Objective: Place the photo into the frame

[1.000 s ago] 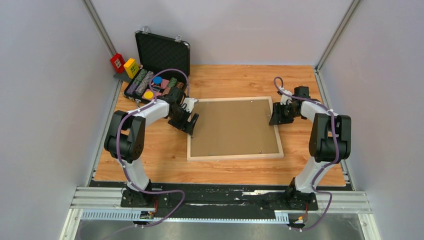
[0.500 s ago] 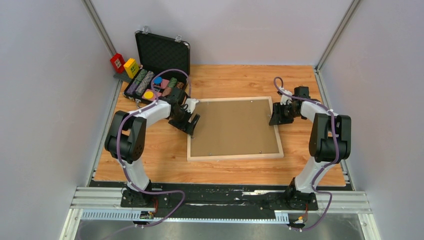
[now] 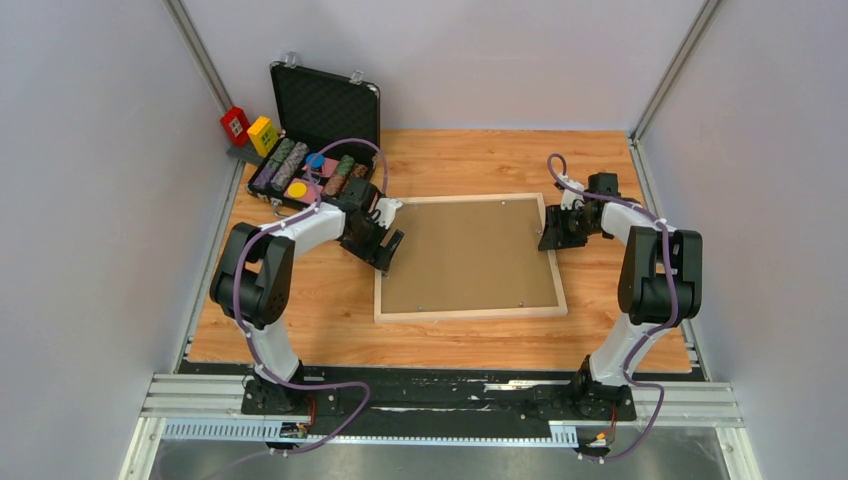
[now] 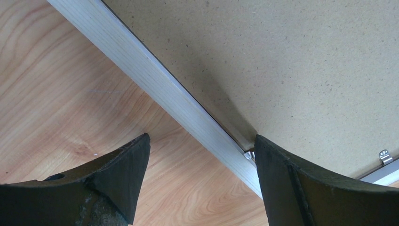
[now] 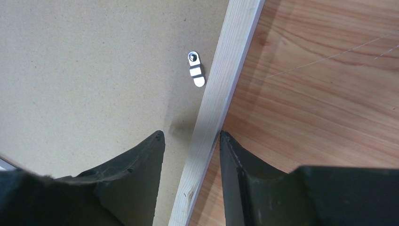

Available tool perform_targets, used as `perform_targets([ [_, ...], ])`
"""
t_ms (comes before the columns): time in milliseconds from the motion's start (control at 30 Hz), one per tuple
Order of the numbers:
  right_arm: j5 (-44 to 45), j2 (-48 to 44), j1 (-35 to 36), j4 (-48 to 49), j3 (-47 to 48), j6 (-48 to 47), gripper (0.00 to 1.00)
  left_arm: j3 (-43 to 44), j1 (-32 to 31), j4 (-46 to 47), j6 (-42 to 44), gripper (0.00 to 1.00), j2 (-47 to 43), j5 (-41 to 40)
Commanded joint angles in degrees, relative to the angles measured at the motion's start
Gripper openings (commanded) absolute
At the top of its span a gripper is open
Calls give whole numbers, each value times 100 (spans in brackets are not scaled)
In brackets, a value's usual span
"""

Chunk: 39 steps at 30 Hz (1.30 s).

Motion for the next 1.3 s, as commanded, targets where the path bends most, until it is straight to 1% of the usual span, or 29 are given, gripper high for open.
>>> perform_targets([
  [0,-58,-145,22,203,35,-61,46,-254,-85,-141,155,89,-9,8],
  [667,-104,-147,-39,202,4,-88,46,-444,-83,-285,312,89,-381,-235],
  [1267,-127,-163,-66,203,-35,-94,45,-499,-44,-148,191,89,-553,-572],
])
